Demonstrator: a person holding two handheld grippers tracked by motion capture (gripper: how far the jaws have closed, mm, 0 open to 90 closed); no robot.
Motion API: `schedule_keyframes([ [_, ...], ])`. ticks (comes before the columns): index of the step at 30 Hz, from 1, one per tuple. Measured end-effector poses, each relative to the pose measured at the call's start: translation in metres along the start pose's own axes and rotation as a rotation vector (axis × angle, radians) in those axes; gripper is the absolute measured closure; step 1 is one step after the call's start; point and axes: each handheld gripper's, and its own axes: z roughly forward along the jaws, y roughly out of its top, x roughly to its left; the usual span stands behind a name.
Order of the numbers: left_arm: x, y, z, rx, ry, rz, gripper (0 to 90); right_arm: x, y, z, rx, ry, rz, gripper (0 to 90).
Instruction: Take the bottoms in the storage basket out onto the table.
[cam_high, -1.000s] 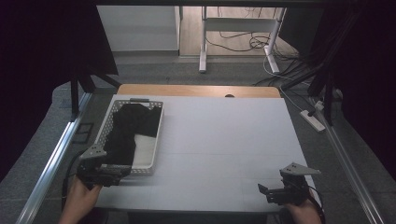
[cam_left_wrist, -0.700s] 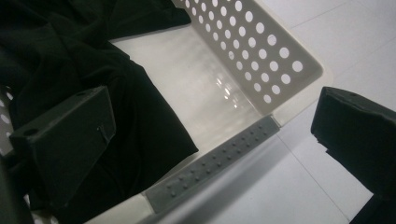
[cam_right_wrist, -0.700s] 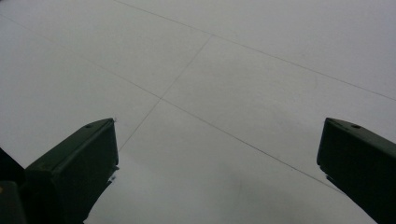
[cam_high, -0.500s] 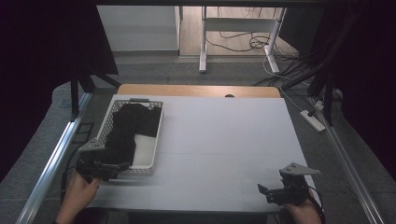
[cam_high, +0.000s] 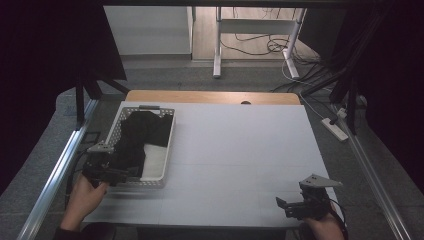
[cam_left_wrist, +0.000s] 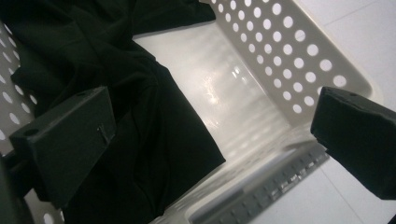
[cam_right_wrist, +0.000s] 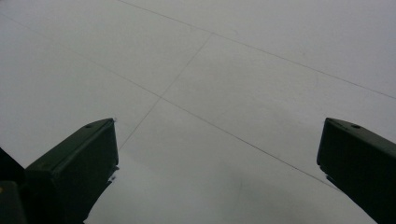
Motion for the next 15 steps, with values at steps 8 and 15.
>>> schedule_keyframes([
  [8, 0.005, 0.012, 0.005, 0.031, 0.02, -0.03, 0.0, 0.0, 0.0, 0.001, 0.005, 0.001, -0.004, 0.0],
  [15, 0.011, 0.024, 0.015, 0.085, 0.041, -0.028, 0.0, 0.0, 0.0, 0.001, 0.008, 0.001, -0.004, 0.0],
])
